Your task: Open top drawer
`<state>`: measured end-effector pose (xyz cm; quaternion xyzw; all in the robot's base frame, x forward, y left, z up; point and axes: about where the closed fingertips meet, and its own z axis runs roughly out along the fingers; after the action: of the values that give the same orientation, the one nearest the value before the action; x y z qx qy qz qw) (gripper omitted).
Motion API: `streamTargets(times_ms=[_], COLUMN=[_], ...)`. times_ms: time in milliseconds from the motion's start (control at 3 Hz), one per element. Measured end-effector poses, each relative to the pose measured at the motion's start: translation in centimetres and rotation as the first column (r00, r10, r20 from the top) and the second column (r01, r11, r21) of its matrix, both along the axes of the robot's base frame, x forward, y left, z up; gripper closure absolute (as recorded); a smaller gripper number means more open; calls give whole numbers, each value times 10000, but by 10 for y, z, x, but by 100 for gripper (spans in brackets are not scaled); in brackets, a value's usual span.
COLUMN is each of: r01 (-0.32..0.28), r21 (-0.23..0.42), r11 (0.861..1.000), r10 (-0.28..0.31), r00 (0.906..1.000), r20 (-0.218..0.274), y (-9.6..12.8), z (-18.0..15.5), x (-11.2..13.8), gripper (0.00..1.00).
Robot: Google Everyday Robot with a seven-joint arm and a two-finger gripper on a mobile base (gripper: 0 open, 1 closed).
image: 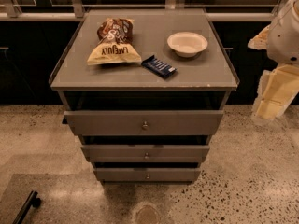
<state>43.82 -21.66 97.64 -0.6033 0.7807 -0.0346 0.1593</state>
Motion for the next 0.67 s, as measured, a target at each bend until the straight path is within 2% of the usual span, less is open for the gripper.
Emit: streamTargets(times_ms=[333,667], r01=[0,135], r21=[1,396], r11=[10000,9991], r10=[0,-148], r00=[10000,9994], r20=[1,328], y=[0,-2], z=[0,-12], x=[0,-3], gripper=[0,0])
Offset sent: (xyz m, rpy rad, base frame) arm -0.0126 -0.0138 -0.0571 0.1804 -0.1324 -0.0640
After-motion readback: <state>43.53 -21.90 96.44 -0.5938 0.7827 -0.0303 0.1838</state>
